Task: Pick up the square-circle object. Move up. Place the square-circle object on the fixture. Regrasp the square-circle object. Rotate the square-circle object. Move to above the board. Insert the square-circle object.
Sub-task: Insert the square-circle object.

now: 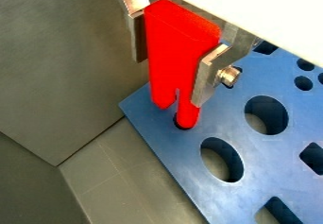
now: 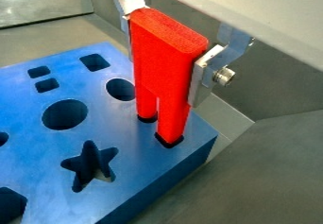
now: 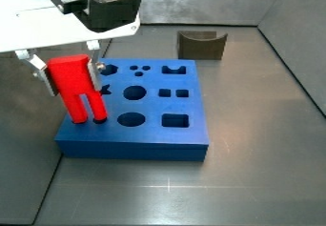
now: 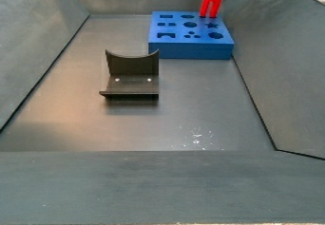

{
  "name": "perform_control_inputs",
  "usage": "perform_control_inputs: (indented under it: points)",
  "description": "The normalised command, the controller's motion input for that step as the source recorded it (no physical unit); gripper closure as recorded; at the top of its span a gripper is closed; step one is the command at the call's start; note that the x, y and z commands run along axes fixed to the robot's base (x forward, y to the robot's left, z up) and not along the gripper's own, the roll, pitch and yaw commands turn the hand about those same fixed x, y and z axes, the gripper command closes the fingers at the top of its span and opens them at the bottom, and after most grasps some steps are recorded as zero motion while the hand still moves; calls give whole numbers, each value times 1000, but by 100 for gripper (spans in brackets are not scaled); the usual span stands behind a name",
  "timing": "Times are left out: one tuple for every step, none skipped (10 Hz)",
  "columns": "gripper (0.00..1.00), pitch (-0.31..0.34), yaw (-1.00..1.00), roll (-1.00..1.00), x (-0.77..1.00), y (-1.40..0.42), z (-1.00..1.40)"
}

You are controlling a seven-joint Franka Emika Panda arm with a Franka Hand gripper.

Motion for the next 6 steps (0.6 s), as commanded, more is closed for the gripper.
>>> perform_control_inputs:
  points:
    - [100, -94, 0, 0, 29, 0, -574]
    - [100, -99, 0, 1, 0, 0, -543]
    - [100, -113, 0, 14, 3, 0, -626]
    - [100, -163, -117, 94, 0, 0, -897]
    - [100, -151, -114, 99, 0, 0, -909]
    - [100, -131, -226, 99, 0, -9, -931]
